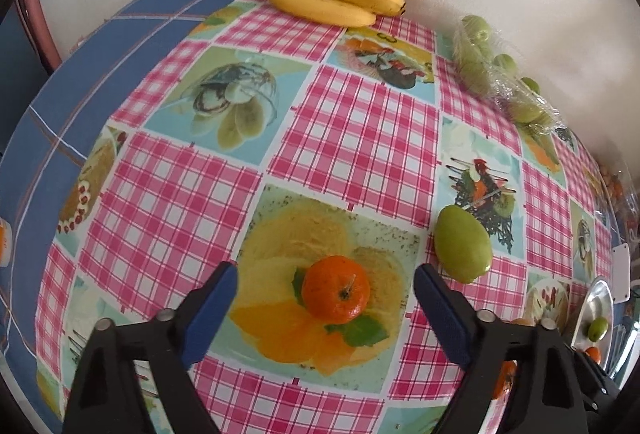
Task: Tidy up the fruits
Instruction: 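Grasp the brown kiwi with the right gripper while the left gripper grasps another mandarin, then carry the kiwi with the right gripper and the mandarin with the left gripper to the bowl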
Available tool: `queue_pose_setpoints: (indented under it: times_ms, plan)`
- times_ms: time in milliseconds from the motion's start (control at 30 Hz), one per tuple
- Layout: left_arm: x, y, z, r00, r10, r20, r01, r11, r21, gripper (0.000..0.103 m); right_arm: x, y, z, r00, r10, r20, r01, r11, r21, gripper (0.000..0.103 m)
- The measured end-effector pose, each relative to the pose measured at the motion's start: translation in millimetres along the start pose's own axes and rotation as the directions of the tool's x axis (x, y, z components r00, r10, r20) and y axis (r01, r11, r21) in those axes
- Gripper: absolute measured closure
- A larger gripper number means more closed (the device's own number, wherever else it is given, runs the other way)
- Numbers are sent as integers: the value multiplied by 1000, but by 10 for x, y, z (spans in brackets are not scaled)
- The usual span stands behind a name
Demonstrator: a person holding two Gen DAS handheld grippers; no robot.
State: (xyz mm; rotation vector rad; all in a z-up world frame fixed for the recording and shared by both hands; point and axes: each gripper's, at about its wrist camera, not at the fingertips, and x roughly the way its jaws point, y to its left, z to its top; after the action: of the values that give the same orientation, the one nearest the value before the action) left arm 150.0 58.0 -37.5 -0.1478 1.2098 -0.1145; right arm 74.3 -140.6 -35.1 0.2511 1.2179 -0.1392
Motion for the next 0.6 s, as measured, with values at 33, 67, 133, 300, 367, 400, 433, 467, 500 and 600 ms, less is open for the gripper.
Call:
queue_pose_setpoints:
  times_ms: [33,67,133,300,367,400,433,467,500,600]
  plan:
    - [17,1,1,1000,-3,-6,3,1000,-1,16,17,4,7,1000,0,-3,0,1000,-2,58]
    - [37,1,3,1000,-9,-12,9,1000,-1,18,26,7,12,1000,-2,-5,2,1000,-2,62]
    - [56,2,0,1000,-15,-22,14,1000,-5,26,57,8,20,1000,-6,-12,6,1000,0,69]
    - [114,14,-6,998,-42,-51,41,999,-15,58,77,-13,13,1000,7,-18,-6,1000,16,76]
    - [115,-5,-15,998,-42,-52,42,999,-5,64,60,-23,11,1000,11,-15,-11,1000,19,76]
    - [111,-11,-16,998,-44,-52,44,999,0,64,44,-27,11,1000,15,-12,-15,1000,22,76]
    - [106,-17,-19,997,-51,-53,51,999,2,64,25,-28,12,1000,20,-8,-20,1000,24,76]
    - [95,-25,-21,997,-61,-51,62,998,2,64,-5,-30,12,1000,23,-2,-23,999,25,76]
    - [82,-30,-15,997,-63,-49,63,998,3,64,-41,-29,16,1000,27,7,-27,999,25,76]
    - [26,-53,7,997,-66,-36,67,998,7,64,-140,-25,27,999,40,29,-41,999,24,76]
